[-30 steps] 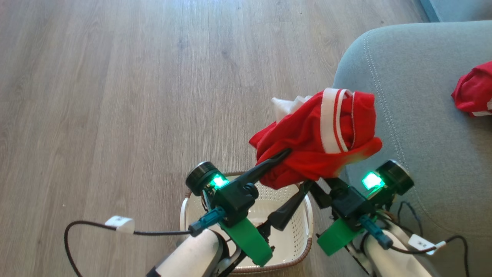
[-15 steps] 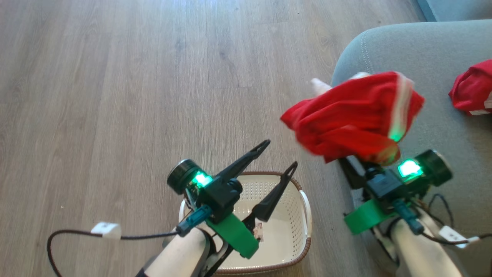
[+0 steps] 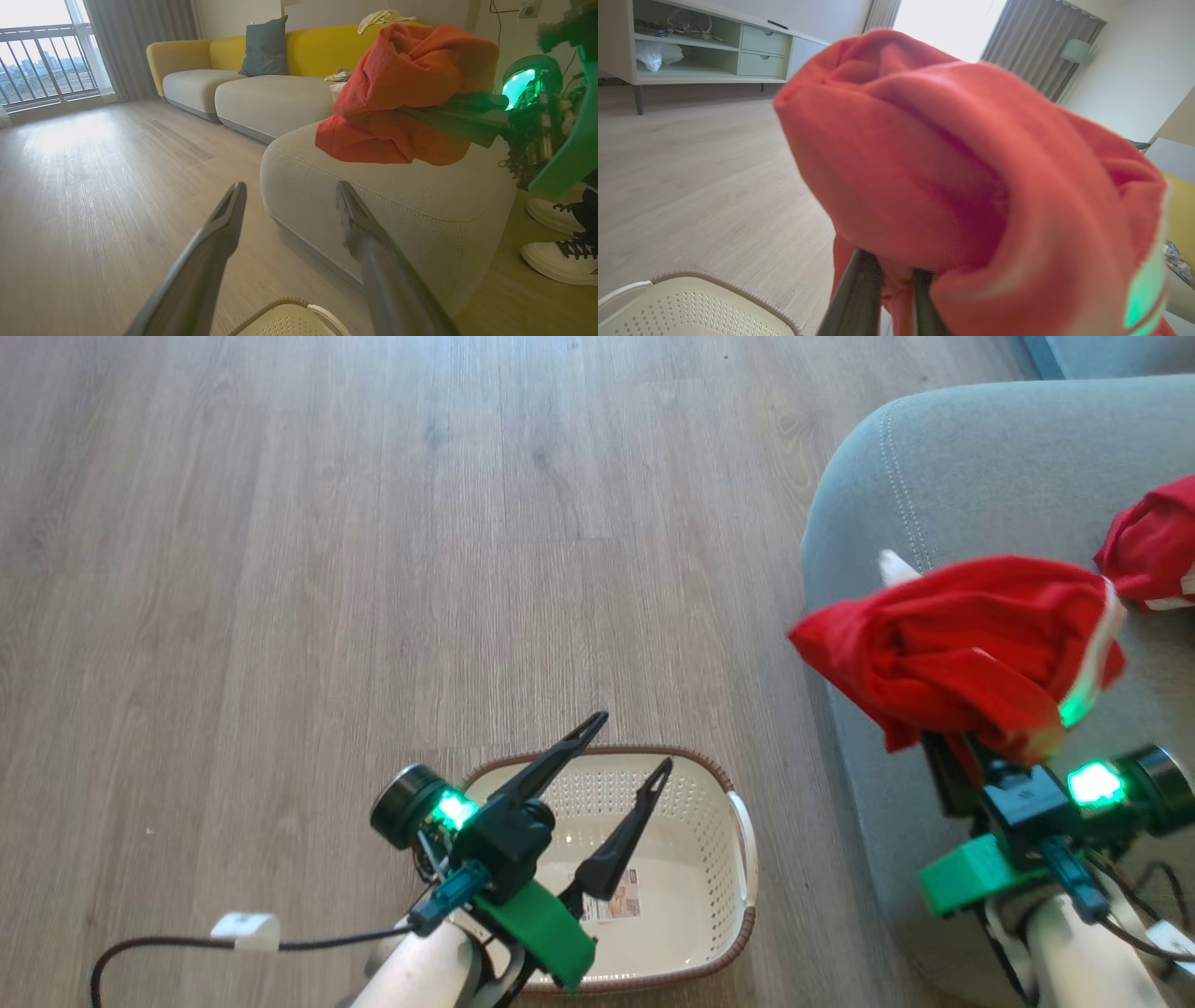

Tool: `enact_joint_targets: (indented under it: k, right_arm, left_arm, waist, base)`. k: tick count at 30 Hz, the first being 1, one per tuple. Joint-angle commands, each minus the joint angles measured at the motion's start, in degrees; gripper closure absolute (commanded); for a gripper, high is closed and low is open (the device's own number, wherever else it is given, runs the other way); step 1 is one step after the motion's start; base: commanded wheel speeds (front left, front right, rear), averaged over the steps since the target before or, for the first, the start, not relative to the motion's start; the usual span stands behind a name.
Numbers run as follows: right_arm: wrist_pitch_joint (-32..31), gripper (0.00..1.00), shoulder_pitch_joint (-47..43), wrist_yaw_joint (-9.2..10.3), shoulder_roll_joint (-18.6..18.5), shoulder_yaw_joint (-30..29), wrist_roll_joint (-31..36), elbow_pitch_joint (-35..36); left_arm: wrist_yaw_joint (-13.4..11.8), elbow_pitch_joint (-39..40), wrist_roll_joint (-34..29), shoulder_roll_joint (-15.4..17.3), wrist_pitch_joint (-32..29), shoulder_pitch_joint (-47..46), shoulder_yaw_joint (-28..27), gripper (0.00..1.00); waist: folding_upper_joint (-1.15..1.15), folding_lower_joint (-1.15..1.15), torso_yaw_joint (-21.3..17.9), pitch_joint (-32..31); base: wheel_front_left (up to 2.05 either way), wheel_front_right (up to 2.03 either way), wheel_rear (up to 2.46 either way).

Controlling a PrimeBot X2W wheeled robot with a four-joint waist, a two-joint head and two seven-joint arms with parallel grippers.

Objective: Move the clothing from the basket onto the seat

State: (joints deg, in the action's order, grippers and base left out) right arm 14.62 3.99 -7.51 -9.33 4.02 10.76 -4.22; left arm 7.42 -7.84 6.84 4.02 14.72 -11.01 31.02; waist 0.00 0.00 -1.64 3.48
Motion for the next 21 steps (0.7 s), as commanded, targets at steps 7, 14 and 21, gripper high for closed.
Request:
enact_joint_targets:
  k: [7, 14, 21]
  right_arm:
    - [0.4, 1.0, -1.4, 0.02, 0.7, -3.5, 0.6, 1.0]
    - [0.4, 1.0, -2.5, 0.02, 1.2, -4.8, 0.2, 0.0]
    - [0.4, 1.0, -2.4, 0.02, 1.6, -5.0, 0.0, -0.1]
  left_arm:
    - [0.0, 0.2, -2.0, -0.2, 0.3, 0.6, -4.3, 0.0]
    - [0.0, -1.8, -1.7, -0.7, 0.3, 1.7, -5.3, 0.0]
    - [0.1, -2.5, -1.8, -0.8, 0.3, 1.9, -5.1, 0.0]
  waist:
    - [0.0, 0.0, 0.0, 0.4]
    - [0.0, 0.0, -0.2, 0.5]
    - [0.0, 0.0, -0.4, 0.4]
  base:
    - [0.0, 0.0, 0.0]
    - [0.0, 0.0, 0.0]
    - [0.0, 0.0, 0.0]
